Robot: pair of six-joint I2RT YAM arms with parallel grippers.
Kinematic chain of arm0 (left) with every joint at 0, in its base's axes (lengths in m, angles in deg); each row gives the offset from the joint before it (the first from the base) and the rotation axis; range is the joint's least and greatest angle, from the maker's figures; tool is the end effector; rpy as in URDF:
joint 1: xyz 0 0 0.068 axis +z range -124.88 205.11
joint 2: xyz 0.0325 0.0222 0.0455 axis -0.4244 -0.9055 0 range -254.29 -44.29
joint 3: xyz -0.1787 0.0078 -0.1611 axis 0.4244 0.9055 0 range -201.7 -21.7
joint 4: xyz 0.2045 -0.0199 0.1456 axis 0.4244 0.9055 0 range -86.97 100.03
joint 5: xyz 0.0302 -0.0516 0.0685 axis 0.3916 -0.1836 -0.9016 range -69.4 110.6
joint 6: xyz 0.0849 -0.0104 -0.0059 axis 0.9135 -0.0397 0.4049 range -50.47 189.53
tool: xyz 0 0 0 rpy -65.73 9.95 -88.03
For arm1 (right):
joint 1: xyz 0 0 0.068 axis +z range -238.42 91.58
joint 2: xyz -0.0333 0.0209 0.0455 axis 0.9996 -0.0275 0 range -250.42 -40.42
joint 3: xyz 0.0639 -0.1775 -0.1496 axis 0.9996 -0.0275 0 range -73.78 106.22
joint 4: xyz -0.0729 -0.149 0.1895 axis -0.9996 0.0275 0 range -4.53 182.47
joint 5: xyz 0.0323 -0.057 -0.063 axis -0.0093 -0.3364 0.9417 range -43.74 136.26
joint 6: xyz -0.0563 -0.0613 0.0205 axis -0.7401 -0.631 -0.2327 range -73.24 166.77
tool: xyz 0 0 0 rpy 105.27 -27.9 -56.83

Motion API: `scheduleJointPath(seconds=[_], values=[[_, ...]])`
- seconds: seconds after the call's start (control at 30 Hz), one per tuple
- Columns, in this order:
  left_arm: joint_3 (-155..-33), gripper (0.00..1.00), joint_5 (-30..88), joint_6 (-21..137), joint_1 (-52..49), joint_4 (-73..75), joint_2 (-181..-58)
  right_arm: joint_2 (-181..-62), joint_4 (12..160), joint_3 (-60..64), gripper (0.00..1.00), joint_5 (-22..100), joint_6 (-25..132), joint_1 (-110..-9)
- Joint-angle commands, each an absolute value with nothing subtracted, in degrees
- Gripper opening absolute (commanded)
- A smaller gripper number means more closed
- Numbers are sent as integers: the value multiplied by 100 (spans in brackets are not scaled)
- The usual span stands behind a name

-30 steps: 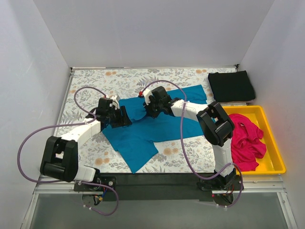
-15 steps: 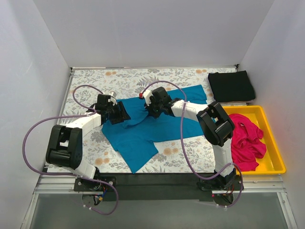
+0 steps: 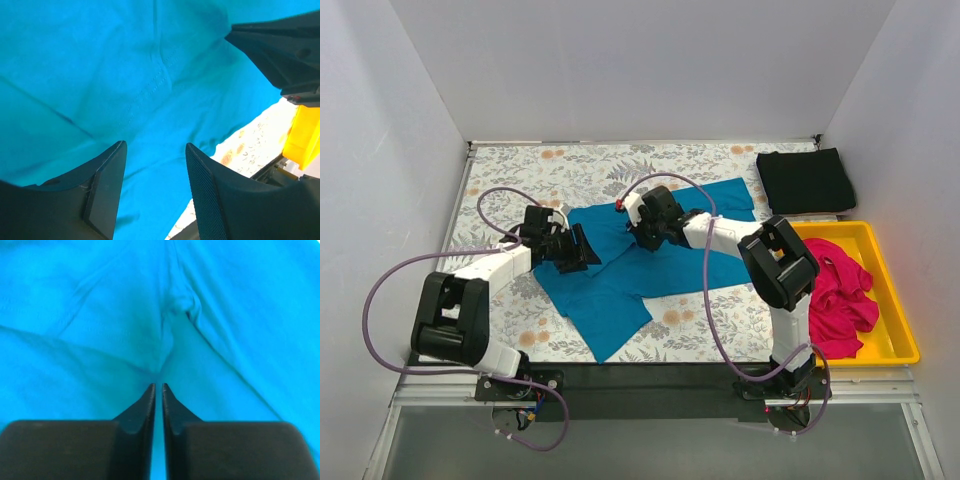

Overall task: Fold and stack the t-shirts
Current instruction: Fold the tshirt

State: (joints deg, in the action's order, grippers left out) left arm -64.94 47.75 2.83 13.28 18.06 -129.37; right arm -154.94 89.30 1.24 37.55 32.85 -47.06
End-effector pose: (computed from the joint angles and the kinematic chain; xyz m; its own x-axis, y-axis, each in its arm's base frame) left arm 0.2791 -0.0937 0.1132 -0.7160 -0.6850 0.1347 -0.5840 0.4819 -0.6532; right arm 0.3251 0.3015 0.1184 -0.3230 -0.6011 -0.7310 -0.8381 0.5405 -0.0741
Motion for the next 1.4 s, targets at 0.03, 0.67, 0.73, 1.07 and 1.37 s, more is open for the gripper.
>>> scheduleJointPath(seconds=[0.03, 0.67, 0.73, 1.07, 1.37], values=[[-6678, 49, 4135, 150, 1351, 2166, -12331, -14793, 8977, -197, 22, 4106, 3182, -4755], [-8892, 43, 2262, 106, 2265, 2026, -14940, -15362, 8969, 453, 56, 3668, 5423, -7400], [-9112, 43, 2227, 141, 2300, 2043, -15344, -15564, 8969, 549, 57, 3641, 5520, -7568], [-10229, 41, 1146, 730, 2503, 2685, -16584, -16136, 8977, 761, 59, 3404, 5881, -7998], [-11354, 63, 1514, 827, 2503, 2948, -16963, -15663, 9135, 919, 68, 2903, 5722, -8007]])
